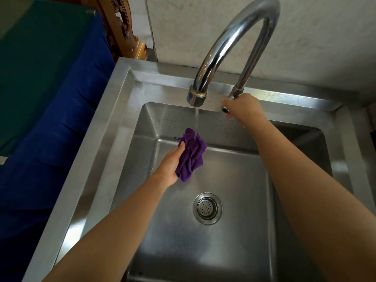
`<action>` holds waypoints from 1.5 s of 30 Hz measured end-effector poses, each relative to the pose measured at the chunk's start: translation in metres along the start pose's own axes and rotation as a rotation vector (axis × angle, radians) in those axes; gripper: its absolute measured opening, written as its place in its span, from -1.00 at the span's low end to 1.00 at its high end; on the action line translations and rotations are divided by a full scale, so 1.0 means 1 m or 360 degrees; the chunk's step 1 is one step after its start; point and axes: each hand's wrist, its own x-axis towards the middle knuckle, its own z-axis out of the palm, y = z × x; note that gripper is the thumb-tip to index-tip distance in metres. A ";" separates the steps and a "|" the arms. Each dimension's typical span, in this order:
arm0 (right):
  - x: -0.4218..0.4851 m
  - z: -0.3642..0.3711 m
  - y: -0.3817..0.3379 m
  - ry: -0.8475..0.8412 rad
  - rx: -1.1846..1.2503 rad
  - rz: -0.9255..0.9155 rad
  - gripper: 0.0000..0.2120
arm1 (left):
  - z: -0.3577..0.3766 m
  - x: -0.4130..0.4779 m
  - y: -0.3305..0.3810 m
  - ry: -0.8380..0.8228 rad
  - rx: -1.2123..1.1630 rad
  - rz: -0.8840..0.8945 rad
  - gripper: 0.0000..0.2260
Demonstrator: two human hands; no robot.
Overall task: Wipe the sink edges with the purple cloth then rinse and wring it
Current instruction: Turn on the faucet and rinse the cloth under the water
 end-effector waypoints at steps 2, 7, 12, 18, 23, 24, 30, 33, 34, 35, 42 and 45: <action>0.000 0.000 0.000 0.0028 0.0007 0.0011 -0.73 | 0.000 0.001 -0.002 0.0000 0.0002 0.0004 -0.72; -0.003 -0.001 0.003 -0.0002 -0.0001 -0.0019 -0.73 | 0.001 0.001 -0.003 -0.0004 0.0014 0.0010 -0.69; -0.031 -0.009 0.013 0.0251 0.0089 -0.0052 -0.51 | -0.001 0.004 -0.004 -0.0016 -0.0035 -0.0018 -0.75; -0.084 0.061 0.060 0.0165 0.0348 0.0058 -0.64 | 0.004 0.007 -0.009 -0.0054 -0.0266 0.0024 -0.71; -0.080 0.116 0.075 -0.0451 0.0848 0.0198 -0.70 | 0.011 0.007 -0.013 -0.0108 -0.0400 0.0093 -0.74; -0.079 0.117 0.076 -0.0417 0.0905 0.0189 -0.76 | 0.010 0.007 -0.013 -0.0111 -0.0390 0.0087 -0.75; -0.078 0.105 0.082 -0.0289 0.0787 -0.0013 -0.79 | 0.000 0.013 0.001 0.0047 -0.0262 0.0118 -0.70; -0.076 0.102 0.083 -0.0252 0.0795 -0.0076 -0.80 | 0.007 0.020 0.008 0.0093 -0.0014 0.0048 -0.66; -0.075 0.101 0.082 -0.0203 0.0809 -0.0110 -0.80 | 0.011 0.021 0.008 0.0105 0.0055 0.0053 -0.68; -0.074 0.101 0.081 -0.0161 0.0808 -0.0141 -0.80 | 0.015 0.021 0.008 0.0117 0.0088 0.0058 -0.70; -0.075 0.092 0.074 -0.0157 0.1009 -0.0073 -0.66 | 0.023 0.024 0.009 0.0189 0.0002 0.0129 -0.62; -0.073 0.091 0.077 -0.0177 0.1041 0.0046 -0.62 | 0.021 0.023 0.006 0.0216 -0.0001 0.0182 -0.72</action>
